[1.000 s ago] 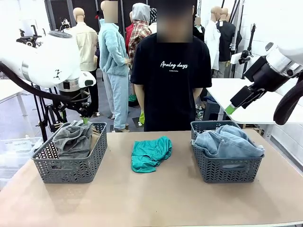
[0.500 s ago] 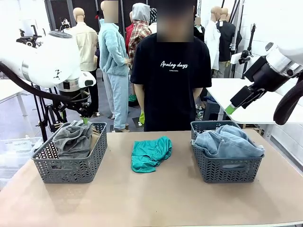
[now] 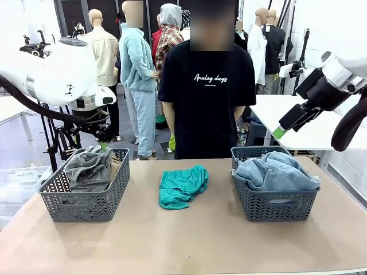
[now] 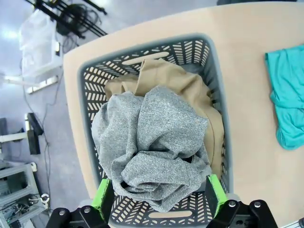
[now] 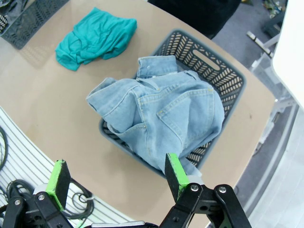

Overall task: Sort the tops and bottoms.
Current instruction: Sort the clothes according to human instructions, then lift clothes from the center of the table with your right hand.

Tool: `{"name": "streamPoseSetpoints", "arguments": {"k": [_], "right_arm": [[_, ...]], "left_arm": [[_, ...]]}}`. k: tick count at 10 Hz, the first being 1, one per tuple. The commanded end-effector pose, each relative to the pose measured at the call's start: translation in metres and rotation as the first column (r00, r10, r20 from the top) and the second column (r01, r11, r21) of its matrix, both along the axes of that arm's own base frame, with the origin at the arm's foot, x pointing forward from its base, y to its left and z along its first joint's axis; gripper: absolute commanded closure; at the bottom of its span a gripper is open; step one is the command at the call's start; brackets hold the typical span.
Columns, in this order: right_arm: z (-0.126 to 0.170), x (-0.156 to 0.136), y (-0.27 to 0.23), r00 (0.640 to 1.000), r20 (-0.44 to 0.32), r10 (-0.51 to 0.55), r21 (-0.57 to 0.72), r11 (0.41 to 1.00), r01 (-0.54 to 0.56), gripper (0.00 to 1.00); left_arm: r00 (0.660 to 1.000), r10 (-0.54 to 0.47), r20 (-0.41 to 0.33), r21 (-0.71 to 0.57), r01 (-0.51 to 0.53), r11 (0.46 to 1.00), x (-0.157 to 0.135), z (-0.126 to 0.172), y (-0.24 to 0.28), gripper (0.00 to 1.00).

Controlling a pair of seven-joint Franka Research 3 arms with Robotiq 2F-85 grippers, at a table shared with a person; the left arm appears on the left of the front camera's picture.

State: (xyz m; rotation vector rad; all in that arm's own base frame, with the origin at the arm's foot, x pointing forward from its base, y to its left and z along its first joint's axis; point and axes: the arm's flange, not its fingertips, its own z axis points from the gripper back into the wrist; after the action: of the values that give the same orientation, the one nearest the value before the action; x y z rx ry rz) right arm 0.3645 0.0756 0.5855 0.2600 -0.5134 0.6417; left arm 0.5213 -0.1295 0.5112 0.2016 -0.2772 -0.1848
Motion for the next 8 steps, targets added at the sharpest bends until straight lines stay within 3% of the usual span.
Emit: {"name": "streamPoseSetpoints", "arguments": {"k": [1,8], "right_arm": [[-0.0014,0.0003,0.0018,1.0,0.003,-0.024,-0.017,1.0,0.024,0.0],[-0.0014,0.0003,0.0018,1.0,0.003,-0.024,-0.017,1.0,0.024,0.0]], "left_arm": [[1.0,0.0,0.01,0.002,0.0,1.0,-0.001,0.0015,0.0026,0.0],[1.0,0.0,0.01,0.002,0.0,1.0,-0.001,0.0015,0.0026,0.0]]}}
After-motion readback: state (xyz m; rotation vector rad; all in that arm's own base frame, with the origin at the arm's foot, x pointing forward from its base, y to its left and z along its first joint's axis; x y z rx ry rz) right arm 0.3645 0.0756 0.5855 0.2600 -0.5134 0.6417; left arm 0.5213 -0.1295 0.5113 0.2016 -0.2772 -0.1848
